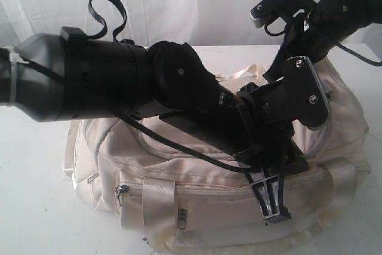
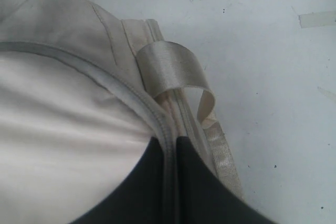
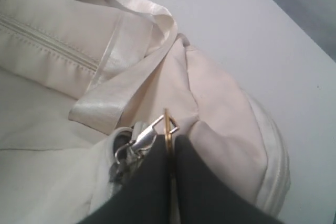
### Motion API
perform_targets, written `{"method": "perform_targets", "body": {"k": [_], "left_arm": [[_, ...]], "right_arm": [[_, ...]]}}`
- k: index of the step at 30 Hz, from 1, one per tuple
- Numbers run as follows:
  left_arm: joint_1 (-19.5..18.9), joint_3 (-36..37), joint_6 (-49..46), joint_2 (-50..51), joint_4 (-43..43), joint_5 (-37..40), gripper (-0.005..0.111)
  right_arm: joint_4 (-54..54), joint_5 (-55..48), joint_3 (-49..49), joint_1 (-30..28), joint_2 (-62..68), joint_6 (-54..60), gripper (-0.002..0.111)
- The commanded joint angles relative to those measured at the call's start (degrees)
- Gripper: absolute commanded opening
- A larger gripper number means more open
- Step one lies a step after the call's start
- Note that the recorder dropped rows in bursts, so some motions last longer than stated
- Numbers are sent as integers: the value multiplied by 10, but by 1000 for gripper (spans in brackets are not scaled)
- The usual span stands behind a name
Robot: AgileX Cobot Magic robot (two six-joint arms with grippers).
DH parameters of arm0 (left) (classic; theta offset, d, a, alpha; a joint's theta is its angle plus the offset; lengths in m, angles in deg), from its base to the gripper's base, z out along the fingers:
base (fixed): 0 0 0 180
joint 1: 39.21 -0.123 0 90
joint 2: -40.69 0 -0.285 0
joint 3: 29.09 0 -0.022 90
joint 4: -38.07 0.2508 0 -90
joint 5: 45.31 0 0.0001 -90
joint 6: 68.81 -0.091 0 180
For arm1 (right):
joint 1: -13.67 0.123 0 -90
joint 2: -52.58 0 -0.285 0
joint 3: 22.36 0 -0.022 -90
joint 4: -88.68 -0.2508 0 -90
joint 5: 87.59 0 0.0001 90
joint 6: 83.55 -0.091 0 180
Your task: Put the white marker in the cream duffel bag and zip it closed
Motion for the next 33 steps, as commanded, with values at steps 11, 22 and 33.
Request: {"method": "perform_targets", "body": {"k": [11,22,33], "left_arm": [[9,5,3,-6,-12,36,2],[9,5,16,-6,-12,24,40],[7,4,33,-26,-12,-26,43]], "right_arm": [[-52,-43,-2,-7,-40,-24,6],[-90,-85,53,-7,-110,-20,35],[-114,-64,121,-7,-209,-25,35]]}}
